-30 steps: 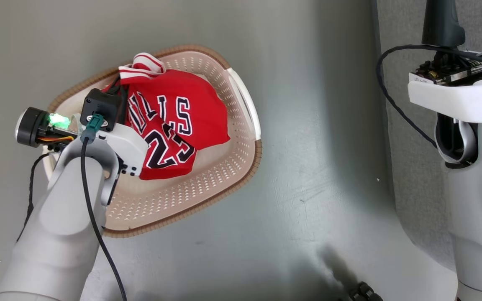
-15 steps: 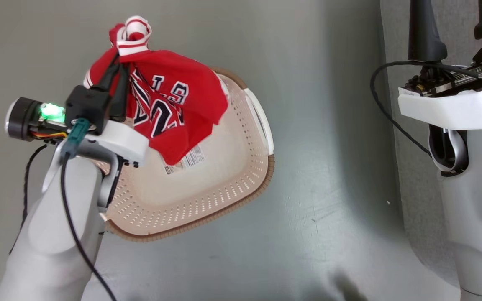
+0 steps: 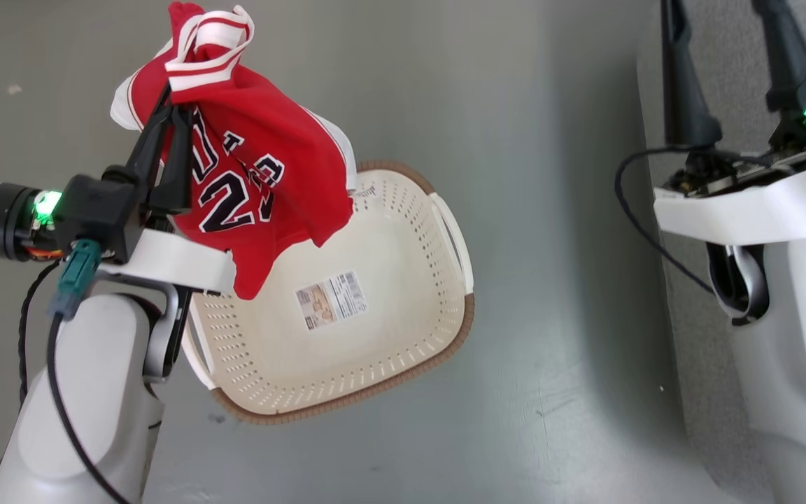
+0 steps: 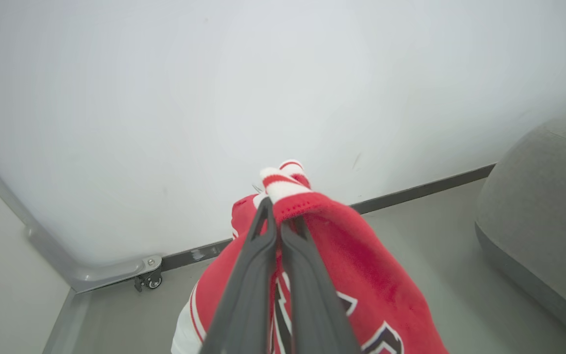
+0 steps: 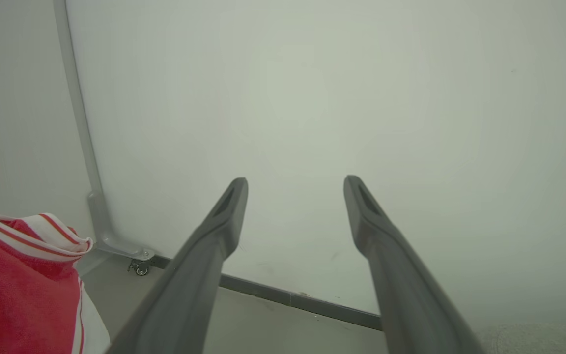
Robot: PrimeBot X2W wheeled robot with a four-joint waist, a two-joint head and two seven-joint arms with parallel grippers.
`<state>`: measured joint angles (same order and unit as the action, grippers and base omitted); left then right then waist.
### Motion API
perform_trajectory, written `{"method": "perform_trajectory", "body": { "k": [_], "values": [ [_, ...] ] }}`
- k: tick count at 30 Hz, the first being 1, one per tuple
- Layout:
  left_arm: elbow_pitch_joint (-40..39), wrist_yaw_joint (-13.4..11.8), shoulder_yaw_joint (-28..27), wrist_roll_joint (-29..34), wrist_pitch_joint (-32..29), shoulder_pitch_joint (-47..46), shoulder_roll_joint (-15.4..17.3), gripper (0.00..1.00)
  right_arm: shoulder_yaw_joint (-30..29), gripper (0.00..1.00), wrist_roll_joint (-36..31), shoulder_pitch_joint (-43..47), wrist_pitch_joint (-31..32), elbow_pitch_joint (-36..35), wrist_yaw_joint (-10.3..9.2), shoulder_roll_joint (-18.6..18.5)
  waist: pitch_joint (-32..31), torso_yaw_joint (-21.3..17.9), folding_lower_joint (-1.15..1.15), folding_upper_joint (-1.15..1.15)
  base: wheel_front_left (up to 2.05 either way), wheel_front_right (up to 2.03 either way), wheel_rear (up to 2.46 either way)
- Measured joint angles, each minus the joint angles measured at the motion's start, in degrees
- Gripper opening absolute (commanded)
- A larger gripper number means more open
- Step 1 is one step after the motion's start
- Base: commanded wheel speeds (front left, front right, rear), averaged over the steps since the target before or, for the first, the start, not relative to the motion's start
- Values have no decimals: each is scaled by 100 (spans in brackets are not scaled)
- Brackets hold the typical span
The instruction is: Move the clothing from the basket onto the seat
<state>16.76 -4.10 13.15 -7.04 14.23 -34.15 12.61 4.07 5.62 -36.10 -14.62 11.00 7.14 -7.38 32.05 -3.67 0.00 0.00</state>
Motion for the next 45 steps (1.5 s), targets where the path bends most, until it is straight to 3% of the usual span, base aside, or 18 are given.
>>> {"method": "perform_trajectory", "body": {
  "k": [9, 20, 32, 45],
  "values": [
    [-589, 76, -55, -118, 5, 448, 48, 0, 163, 100, 141, 222, 0, 148, -1, -68, -536, 135, 0, 0, 0, 0, 0],
    [-911, 417, 1, -144, 24, 770, 274, 0, 626, 100, 392, 583, 2, 355, -1, -240, -1153, 247, 0, 0, 0, 0, 0],
    [-1109, 622, 27, -179, 25, 1000, 446, 0, 2024, 100, 1007, 832, 292, 240, -1, -531, -1847, 332, 0, 0, 0, 0, 0],
    [-1174, 768, 182, -185, -11, 1133, 544, 0, 3576, 100, 1887, 1141, 778, -445, -1, -981, -2440, 353, 0, 0, 0, 0, 0]
  ]
}}
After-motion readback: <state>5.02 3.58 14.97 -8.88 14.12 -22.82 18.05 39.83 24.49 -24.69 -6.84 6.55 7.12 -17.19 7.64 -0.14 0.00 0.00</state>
